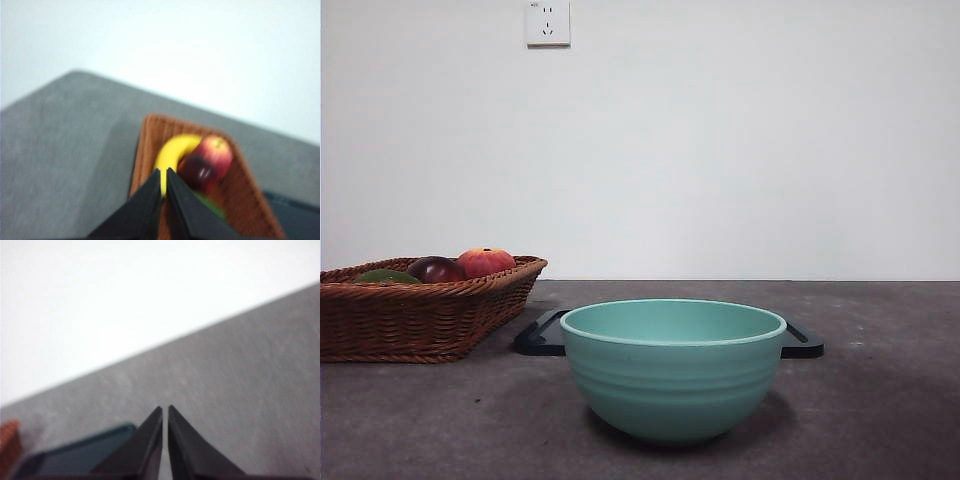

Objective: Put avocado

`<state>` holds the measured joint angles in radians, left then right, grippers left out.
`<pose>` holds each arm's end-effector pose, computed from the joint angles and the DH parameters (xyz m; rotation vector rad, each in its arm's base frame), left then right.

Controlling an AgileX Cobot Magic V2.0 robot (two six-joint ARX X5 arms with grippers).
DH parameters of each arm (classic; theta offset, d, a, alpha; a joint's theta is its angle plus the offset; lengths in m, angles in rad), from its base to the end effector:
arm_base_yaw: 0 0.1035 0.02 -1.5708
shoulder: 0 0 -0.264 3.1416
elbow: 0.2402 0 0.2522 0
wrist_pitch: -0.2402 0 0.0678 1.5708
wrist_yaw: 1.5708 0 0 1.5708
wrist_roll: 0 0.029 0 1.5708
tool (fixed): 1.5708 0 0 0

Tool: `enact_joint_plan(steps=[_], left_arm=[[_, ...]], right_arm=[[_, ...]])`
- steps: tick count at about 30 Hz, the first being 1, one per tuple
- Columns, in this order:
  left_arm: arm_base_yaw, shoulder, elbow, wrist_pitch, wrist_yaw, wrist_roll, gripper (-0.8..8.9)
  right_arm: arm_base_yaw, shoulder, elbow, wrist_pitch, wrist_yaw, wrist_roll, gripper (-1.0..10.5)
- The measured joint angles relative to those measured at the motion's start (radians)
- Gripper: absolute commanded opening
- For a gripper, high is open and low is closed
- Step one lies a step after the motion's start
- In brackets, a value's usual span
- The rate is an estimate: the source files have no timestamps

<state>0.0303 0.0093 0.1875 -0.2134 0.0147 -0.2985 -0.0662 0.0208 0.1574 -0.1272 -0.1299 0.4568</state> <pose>0.0832 0.0021 0.2050 -0.2992 0.0326 0.0207 0.0872 -0.0020 0.2027 0.4557 0.0053 0.0647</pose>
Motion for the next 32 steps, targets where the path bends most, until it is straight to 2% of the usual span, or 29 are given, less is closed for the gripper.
enact_joint_plan(steps=[6,16,19,25,32], left_arm=[[0.000,0.088,0.124,-0.091,0.000,-0.009,0.17],[-0.010,0.304,0.354,-0.158,0.011,0.074,0.17],[-0.027,0.365,0.420,-0.178,0.026,0.092,0.17],[-0.048,0.499,0.533,-0.204,0.131,0.104,0.17],[-0.070,0.666,0.626,-0.259,0.286,0.111,0.17]], right_arm=[[0.000,0.135,0.161,-0.111,-0.011,0.031,0.1],[0.011,0.435,0.408,-0.183,-0.154,-0.018,0.1],[0.031,0.520,0.474,-0.210,-0.183,-0.042,0.1],[0.099,0.676,0.610,-0.278,-0.240,-0.103,0.1],[0.155,0.822,0.764,-0.474,-0.266,-0.256,0.1]])
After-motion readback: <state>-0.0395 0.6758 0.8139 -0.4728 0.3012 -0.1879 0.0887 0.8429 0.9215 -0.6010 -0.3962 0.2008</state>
